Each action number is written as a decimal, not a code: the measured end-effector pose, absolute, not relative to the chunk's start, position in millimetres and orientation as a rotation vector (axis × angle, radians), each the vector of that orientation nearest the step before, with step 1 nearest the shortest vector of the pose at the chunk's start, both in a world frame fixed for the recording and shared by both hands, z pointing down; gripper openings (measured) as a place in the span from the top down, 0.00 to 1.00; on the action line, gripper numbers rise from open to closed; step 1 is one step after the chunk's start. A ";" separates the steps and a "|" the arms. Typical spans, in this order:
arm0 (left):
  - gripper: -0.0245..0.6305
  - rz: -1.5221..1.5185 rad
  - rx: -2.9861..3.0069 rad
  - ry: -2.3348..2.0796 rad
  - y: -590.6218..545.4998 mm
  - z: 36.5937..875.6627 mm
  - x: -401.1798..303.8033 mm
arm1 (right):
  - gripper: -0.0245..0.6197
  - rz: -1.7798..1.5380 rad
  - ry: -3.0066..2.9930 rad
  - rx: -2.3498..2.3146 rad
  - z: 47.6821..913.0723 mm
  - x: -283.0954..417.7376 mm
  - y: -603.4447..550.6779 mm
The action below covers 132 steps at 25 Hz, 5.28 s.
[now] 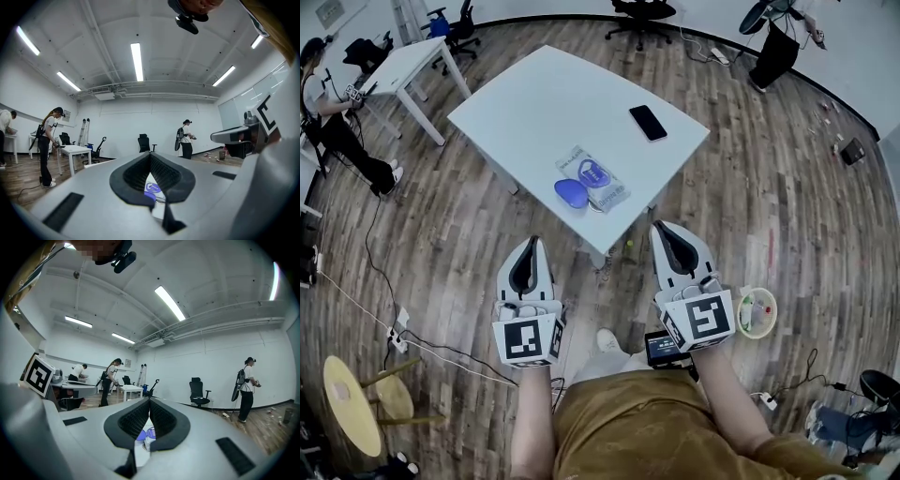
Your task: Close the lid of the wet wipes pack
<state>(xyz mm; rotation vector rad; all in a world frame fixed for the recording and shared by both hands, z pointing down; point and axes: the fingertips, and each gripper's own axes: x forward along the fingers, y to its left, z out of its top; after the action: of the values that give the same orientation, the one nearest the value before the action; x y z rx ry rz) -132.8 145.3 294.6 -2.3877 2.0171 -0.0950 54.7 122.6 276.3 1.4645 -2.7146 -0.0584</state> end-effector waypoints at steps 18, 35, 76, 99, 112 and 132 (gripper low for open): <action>0.95 -0.077 -2.418 2.024 120.9 305.0 -155.9 | 0.95 -0.053 -2.670 1.464 281.4 31.0 97.3; 0.95 -0.117 -2.383 2.044 55.8 305.5 -157.4 | 0.95 -0.047 -2.731 1.387 284.6 15.3 28.7; 0.95 -0.621 -2.113 2.209 -58.1 390.2 -176.7 | 0.95 0.081 -2.787 1.202 329.6 10.7 -124.1; 0.95 -0.866 -2.358 2.267 -55.2 504.8 -202.9 | 0.95 0.184 -2.671 1.061 398.5 -35.6 -124.7; 0.95 -0.949 -2.470 2.218 -55.2 538.7 -198.4 | 0.95 0.273 -2.587 1.027 447.3 -45.7 -129.5; 0.95 -1.067 -2.605 2.114 -54.8 569.9 -186.4 | 0.95 0.354 -2.507 1.007 487.6 -42.5 -129.5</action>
<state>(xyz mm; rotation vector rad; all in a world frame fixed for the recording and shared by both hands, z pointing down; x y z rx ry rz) -186.4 -54.8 569.9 -2.6051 2.1142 -1.0672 -42.5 -129.5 487.6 1.0068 -2.5075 0.3535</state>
